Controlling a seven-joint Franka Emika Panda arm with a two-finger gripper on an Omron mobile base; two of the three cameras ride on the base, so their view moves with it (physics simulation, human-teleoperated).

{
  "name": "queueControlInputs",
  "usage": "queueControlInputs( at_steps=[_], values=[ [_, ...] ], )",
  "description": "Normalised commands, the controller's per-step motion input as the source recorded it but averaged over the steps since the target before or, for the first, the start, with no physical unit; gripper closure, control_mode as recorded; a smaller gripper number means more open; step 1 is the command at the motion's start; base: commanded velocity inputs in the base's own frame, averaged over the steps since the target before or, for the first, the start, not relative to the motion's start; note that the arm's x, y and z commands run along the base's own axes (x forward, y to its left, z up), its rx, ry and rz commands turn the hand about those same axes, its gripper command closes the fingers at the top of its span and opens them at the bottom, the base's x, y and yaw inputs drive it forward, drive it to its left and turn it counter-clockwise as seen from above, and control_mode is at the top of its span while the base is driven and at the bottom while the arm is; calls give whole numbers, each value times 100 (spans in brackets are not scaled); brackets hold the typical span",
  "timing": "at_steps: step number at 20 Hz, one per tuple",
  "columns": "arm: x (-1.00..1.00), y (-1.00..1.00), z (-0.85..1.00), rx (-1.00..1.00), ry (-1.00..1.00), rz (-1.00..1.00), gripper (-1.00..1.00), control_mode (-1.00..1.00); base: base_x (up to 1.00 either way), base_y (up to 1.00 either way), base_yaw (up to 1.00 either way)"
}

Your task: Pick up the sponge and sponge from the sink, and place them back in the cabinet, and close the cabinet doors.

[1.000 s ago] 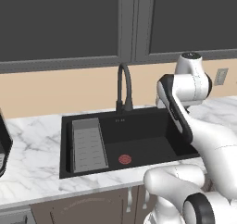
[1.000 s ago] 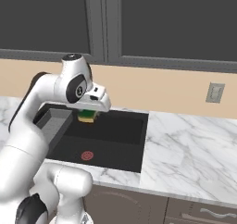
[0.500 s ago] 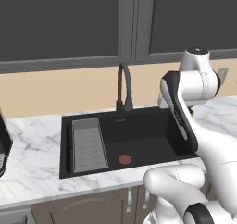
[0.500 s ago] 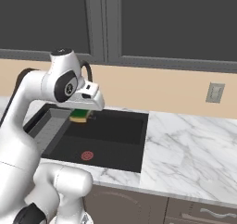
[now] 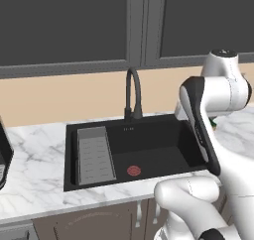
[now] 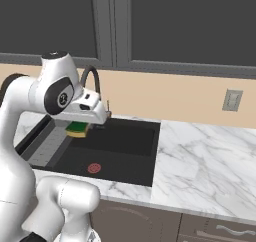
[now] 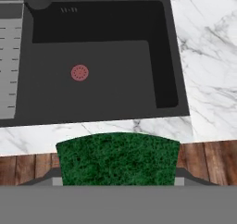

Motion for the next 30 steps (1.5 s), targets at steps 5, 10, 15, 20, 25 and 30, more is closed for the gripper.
queueControlInputs(
  at_steps=[5, 10, 15, 20, 25, 30],
  values=[
    [-39, 0, 8, 0, 0, 0, 100, -100, 0, 0, 0],
    [-29, 0, 13, 0, 0, 0, 100, -100, 0, 0, 0],
    [-25, 0, 14, 1, 0, 0, 100, -100, 0, 0, 0],
    [-22, 0, 11, 0, 0, 0, 100, -100, 0, 0, 0],
    [-25, 0, 11, 0, 0, 0, 100, -100, 0, 0, 0],
    [-21, 0, 4, 0, 0, 0, 100, -100, 0, 0, 0]
  ],
)
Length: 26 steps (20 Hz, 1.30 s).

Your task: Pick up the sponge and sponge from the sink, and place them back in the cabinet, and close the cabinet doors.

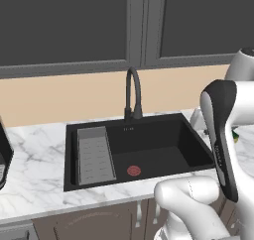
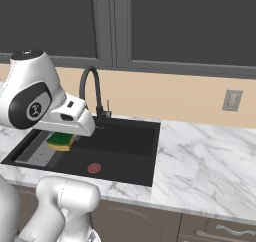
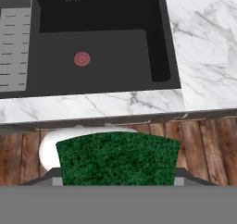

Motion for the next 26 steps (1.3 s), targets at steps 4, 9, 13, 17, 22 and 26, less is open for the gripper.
queueControlInputs(
  at_steps=[4, 9, 13, 17, 22, 26],
  values=[
    [-13, 0, 2, 0, 0, 0, 100, -100, 0, 0, 0],
    [-4, 0, 0, 0, 0, 0, 100, 100, -30, 0, 0],
    [0, 0, 0, 0, 0, 0, 100, 100, -67, 1, 0],
    [0, 0, 0, 0, 0, 0, 100, 100, -70, 7, 0],
    [0, 0, 0, 0, 0, 0, 100, 100, -68, 23, 0],
    [0, 0, 0, 0, 0, 0, 100, 100, -68, 38, 0]
  ],
)
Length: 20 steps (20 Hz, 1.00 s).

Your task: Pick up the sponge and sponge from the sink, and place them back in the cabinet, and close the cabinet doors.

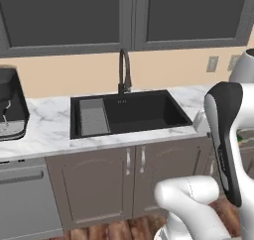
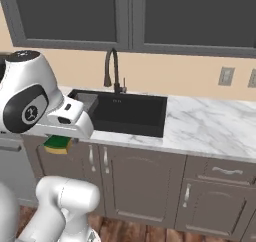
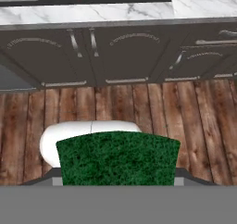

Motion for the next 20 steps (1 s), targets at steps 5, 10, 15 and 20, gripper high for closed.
queueControlInputs(
  at_steps=[5, 10, 15, 20],
  values=[
    [0, 0, 0, 0, 0, 0, 100, 100, -68, 44, 0],
    [0, 0, 0, 0, 0, 0, 100, 100, -57, 67, 0],
    [0, 0, 0, 0, 0, 0, 100, 100, -35, 86, 0],
    [0, 0, 0, 0, 0, 0, 100, 100, -16, 93, 0]
  ],
)
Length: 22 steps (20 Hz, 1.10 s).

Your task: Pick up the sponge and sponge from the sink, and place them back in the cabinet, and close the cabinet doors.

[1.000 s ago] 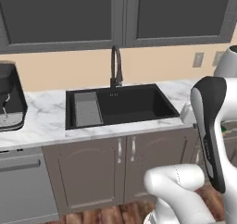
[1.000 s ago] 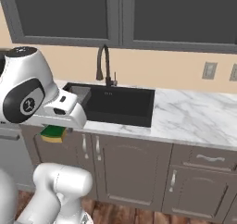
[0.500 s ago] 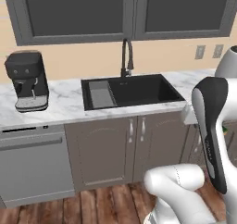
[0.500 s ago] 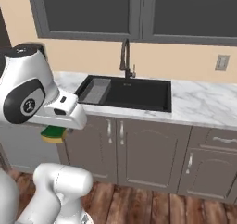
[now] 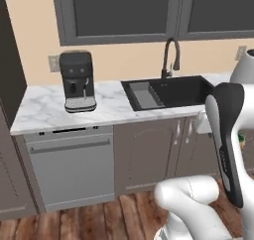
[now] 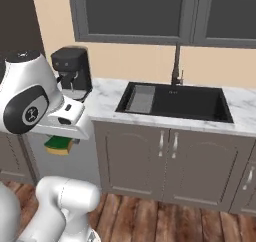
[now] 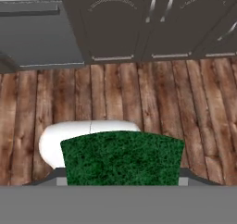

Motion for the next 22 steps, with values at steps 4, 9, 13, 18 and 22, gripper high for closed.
queueControlInputs(
  at_steps=[4, 9, 13, 18, 22],
  values=[
    [0, 0, 0, 0, 0, 0, 100, 100, -4, 100, 0],
    [0, 0, 0, 0, 0, 0, 100, 100, -1, 99, 0],
    [0, 0, 0, 0, 0, 0, 100, 100, 0, 100, 0],
    [0, 0, 0, 0, 0, 0, 100, 100, 0, 100, 0],
    [0, 0, 0, 0, 0, 0, 100, 100, 0, 100, 0]
  ],
)
